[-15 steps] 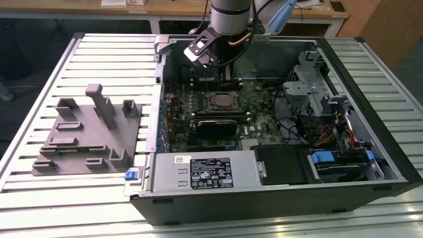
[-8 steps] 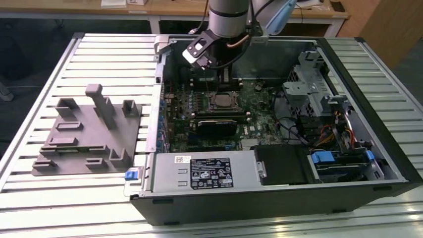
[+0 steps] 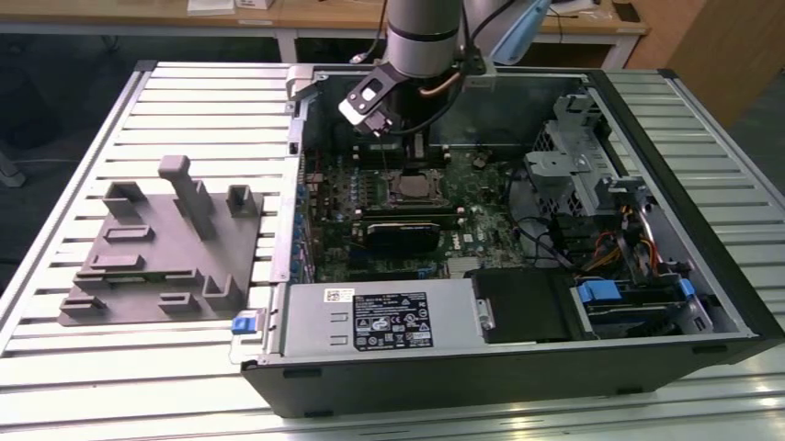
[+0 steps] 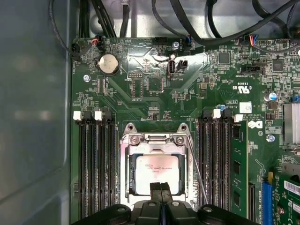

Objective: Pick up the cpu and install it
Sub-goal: 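Close the cpu cover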

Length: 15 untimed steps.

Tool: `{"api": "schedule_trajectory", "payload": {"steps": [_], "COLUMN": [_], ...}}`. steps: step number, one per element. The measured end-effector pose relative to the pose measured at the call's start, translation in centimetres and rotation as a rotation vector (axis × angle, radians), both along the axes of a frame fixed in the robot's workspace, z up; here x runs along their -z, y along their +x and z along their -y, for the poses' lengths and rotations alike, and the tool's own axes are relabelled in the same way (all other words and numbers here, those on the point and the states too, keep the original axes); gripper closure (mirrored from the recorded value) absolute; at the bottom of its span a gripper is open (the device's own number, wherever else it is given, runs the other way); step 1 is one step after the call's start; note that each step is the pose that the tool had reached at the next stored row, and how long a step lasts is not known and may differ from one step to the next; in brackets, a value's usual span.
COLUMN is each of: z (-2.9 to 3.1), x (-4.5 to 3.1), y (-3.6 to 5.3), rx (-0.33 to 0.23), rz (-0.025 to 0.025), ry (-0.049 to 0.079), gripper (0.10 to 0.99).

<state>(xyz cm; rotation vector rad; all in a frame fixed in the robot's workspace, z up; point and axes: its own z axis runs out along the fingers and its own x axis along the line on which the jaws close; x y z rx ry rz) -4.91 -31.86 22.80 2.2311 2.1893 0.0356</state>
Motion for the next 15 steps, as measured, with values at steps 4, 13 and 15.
{"api": "schedule_trajectory", "payload": {"steps": [4, 13, 15], "z": [0.00, 0.00, 0.00], "x": [0.21, 0.37, 0.37], "y": [0.00, 0.49, 0.49], "rx": [0.000, -0.001, -0.025], "rz": [0.0000, 0.0000, -0.0001], "ry": [0.000, 0.000, 0.000], "gripper": [0.980, 0.980, 0.980]}}
